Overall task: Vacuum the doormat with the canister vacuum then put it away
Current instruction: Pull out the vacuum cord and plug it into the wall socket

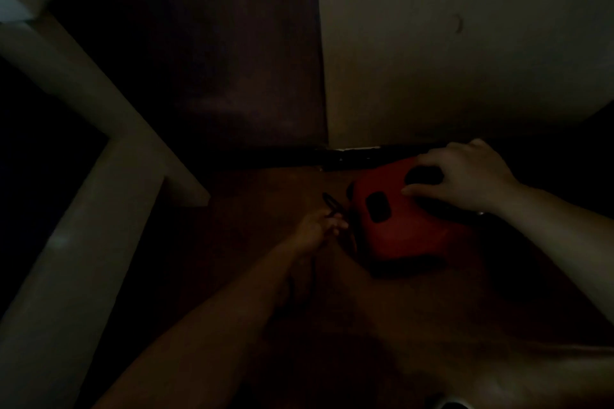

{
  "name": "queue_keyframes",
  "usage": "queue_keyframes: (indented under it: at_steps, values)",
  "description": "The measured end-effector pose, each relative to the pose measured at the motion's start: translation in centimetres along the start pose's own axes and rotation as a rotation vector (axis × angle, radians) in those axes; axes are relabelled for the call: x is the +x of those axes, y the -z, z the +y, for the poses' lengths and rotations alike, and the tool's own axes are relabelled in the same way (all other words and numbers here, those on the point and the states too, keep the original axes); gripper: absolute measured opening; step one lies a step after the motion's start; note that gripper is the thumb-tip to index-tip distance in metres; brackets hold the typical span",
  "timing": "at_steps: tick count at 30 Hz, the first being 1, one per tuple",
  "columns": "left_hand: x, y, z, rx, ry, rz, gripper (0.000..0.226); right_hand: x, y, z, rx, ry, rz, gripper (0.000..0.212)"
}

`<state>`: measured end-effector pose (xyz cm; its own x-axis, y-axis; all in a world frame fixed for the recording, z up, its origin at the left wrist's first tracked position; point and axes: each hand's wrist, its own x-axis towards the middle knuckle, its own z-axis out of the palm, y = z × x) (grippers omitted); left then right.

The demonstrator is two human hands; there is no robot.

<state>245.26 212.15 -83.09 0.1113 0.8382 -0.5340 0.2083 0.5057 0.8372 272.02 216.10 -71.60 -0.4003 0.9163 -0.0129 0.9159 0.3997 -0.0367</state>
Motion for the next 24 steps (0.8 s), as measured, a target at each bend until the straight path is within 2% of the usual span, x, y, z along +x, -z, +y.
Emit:
queue_keyframes:
  at_steps: [2,4,6,7,8,10,12,14,15,17,18,20,22,24]
  values:
    - [0.4,-0.5,1.2,-0.074,-0.038,0.043,0.023,0.1,-0.1,0.1,0.001,0.006,0.004,0.078]
    - [0.2,-0.8,2.1,-0.045,-0.067,-0.013,0.027,0.0,-0.1,0.2,0.009,0.012,-0.01,0.081]
    - [-0.4,-1.1,2.7,-0.055,-0.044,-0.093,0.046,0.0,-0.2,0.3,0.026,0.02,-0.015,0.08]
    - [-0.8,-1.4,2.8,-0.058,-0.04,-0.108,0.048,0.1,-0.2,0.4,0.024,0.022,-0.011,0.08]
    - [-1.1,-1.7,2.9,-0.047,-0.057,-0.093,0.041,0.1,-0.2,0.4,0.018,0.024,-0.003,0.08]
    - [-1.5,-2.0,3.0,-0.015,-0.14,0.007,0.026,0.2,-0.4,0.5,0.009,0.029,0.016,0.079]
    - [-1.1,-1.7,2.7,0.056,-0.214,0.135,0.028,0.2,-0.4,0.5,0.008,0.033,0.022,0.078]
    - [-1.1,-1.4,2.6,0.14,-0.214,0.211,0.023,0.2,-0.4,0.5,0.007,0.031,0.011,0.077]
    - [-1.3,-1.2,2.5,0.122,-0.192,0.245,0.025,0.2,-0.4,0.5,0.002,0.031,0.007,0.076]
    - [-1.4,-0.8,2.3,0.052,-0.243,0.256,0.05,0.2,-0.4,0.5,-0.007,0.033,0.01,0.079]
    - [-1.4,-0.6,2.3,0.092,-0.304,0.224,0.055,0.2,-0.4,0.4,-0.007,0.032,0.017,0.081]
    - [-1.1,-0.4,2.2,0.288,-0.402,0.137,0.041,0.1,-0.4,0.4,-0.001,0.032,0.029,0.08]
    - [-0.7,0.1,2.1,0.482,-0.441,0.103,0.028,0.2,-0.5,0.4,-0.004,0.037,0.033,0.077]
    - [-0.5,0.5,1.8,0.636,-0.458,0.099,0.026,0.2,-0.5,0.5,-0.004,0.039,0.033,0.076]
